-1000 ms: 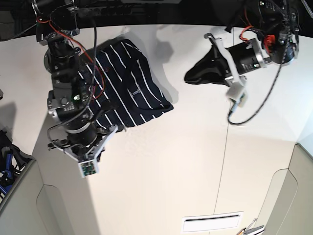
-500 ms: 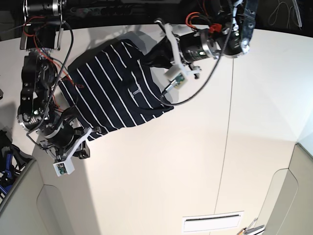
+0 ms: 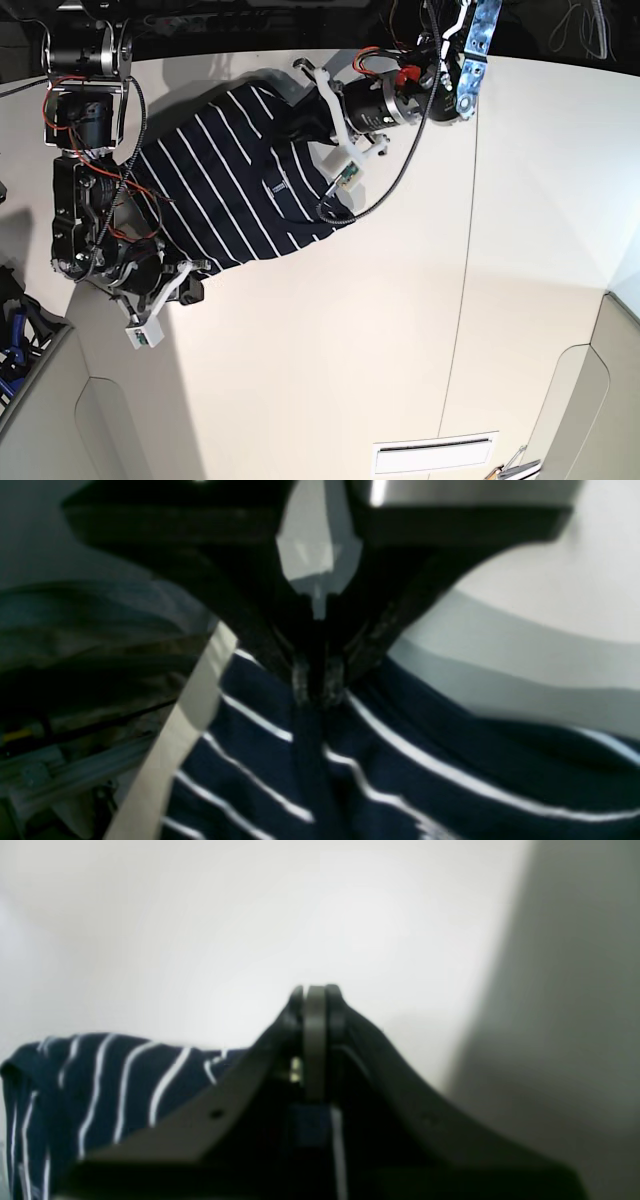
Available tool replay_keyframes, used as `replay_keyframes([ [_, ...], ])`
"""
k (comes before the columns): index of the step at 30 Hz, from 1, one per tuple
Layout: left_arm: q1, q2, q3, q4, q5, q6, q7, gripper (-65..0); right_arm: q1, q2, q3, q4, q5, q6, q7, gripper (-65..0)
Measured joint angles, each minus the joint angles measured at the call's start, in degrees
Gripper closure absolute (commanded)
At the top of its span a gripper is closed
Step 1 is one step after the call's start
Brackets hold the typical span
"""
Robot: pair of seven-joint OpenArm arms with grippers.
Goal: Fold the T-shirt properly
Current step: 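Grasp the folded bundle with both grippers and straighten it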
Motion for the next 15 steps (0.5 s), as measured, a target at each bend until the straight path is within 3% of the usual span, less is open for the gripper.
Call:
replay_keyframes([
  [5,-3.8,-0.1,-0.6,-3.0,0.1,0.0,0.4,-3.4,0.0,0.0,0.0,-0.3,0.0,0.8,-0.4,0.0],
  [8,-5.7,-0.2,-3.3,-3.0,3.2,0.0,0.5,-3.4,0.0,0.0,0.0,-0.3,0.3,0.8,-3.8,0.0],
  [15,-8.8,-2.2,-13.1,-3.9,4.6,0.0,0.4,-3.4,-3.6,2.8,0.0,0.6,12.2,1.7,-7.7,0.0],
])
